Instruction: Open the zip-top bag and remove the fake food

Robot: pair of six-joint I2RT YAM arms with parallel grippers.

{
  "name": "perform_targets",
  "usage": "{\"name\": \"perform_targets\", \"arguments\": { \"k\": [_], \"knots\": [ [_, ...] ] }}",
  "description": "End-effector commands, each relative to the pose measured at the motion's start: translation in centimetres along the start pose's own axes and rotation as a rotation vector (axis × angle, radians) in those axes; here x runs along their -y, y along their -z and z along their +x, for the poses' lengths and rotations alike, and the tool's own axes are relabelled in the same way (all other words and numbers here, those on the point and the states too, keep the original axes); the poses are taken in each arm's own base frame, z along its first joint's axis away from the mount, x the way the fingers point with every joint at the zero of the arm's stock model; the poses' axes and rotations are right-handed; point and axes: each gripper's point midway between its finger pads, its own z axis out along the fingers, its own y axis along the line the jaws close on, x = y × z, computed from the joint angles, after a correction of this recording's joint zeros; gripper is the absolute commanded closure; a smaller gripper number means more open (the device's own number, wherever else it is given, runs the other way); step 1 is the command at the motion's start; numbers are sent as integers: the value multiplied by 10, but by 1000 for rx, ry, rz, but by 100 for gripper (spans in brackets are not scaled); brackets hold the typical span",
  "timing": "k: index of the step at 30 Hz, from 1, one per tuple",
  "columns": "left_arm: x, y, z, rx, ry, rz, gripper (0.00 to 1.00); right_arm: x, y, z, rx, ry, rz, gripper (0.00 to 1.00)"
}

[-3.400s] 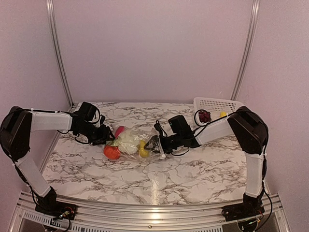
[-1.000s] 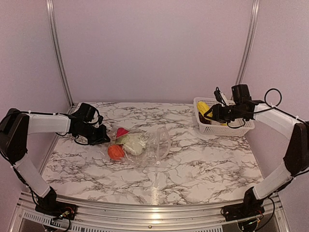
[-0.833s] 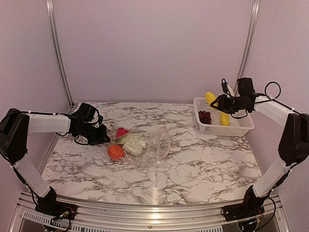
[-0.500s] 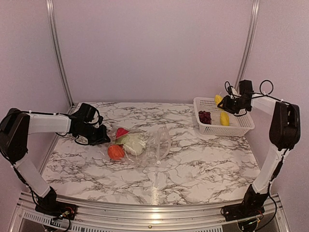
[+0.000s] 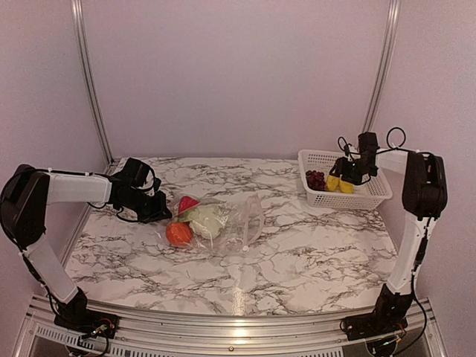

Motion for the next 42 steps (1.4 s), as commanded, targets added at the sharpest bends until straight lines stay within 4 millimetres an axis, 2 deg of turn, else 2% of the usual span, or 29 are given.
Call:
{"name": "perform_targets", "arguments": {
  "k": [1,4,8,12,15,18,21,28,32,37,40,42],
  "knots": [
    [2,-4,-6,-1,2,14,100,-12,8,-23,49,34,-20,41],
    [3,-6,-5,-5,0,19,100,-20,16,-30,65,46,-37,41],
    [3,-7,-5,-9,-1,22,100,-40,34,-38,91,81,-80,42],
    [4,-6,-6,-3,-2,27,100,-69,55,-39,110,116,-147,42],
    [4,-7,-5,-4,-2,31,100,-101,70,-29,112,161,-214,43],
    [6,-6,-6,-1,-4,37,100,-144,82,-3,87,208,-324,45],
    [6,-5,-5,-1,-3,40,100,-174,93,28,55,215,-424,46],
    [8,-5,-6,4,1,51,100,-237,105,107,-56,208,-609,48],
    [9,-5,-7,7,2,52,100,-265,105,145,-120,171,-694,50],
    [7,-5,-6,6,6,51,100,-297,93,189,-209,170,-772,53],
    [7,-6,-5,7,8,52,100,-308,82,210,-258,157,-794,55],
    [7,-6,-5,6,8,53,100,-311,73,216,-273,139,-799,56]
  ]
}}
